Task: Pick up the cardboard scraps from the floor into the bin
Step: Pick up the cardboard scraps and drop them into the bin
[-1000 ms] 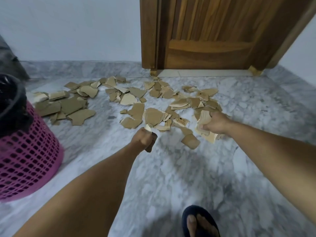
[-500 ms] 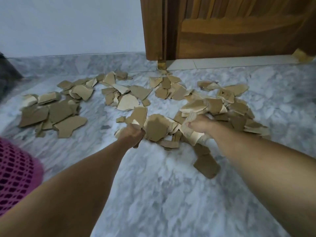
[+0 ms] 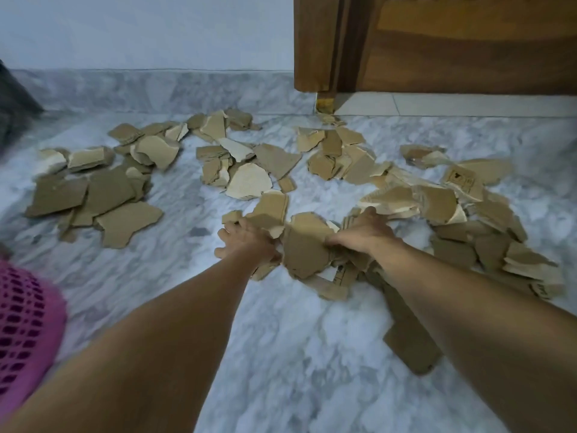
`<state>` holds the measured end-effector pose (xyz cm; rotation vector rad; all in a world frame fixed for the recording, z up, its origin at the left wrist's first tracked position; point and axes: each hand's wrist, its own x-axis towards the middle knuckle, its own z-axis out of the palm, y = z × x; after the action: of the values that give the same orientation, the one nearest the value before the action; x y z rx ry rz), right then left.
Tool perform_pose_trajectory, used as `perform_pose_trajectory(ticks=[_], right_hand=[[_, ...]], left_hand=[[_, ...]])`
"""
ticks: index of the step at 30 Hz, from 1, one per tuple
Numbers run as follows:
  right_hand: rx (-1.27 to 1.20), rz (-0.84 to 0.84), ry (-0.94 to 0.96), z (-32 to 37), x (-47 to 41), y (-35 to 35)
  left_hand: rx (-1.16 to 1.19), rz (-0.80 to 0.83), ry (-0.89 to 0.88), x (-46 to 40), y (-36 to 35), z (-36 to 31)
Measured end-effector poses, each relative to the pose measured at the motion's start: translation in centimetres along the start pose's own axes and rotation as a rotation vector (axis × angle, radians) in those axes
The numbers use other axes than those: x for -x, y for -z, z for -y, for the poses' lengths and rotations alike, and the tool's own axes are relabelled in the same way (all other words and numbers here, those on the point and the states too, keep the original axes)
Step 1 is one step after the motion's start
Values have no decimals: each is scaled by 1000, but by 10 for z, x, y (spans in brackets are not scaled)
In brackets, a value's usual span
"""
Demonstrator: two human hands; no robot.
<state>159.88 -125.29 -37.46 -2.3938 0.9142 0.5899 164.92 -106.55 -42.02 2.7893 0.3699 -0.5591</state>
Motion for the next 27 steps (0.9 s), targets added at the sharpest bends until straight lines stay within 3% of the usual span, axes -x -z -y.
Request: perform_pose_trajectory(ticks=[5,10,15,19,21,25,27], right_hand=[[60,82,67,7,-6,-14],[-205,233,43,8,-2,-1],[-254,328,-53,4,7,9],[-333,286,-65,-1,8,3],[-334,217,-20,-5,5,-3],[-364,142,21,-9,2,-11],[-375,112,28,-10,2,-13]], left_hand=[[35,91,22,-10,2,14],[3,60,-37,-15,5,19],[-12,70,-83,-15,4,11],[10,106,-139,-13,6,11],[148,123,-74,-16,10,13],[665,131,169,-21,17,23],[716,172,162,-19,21,27]])
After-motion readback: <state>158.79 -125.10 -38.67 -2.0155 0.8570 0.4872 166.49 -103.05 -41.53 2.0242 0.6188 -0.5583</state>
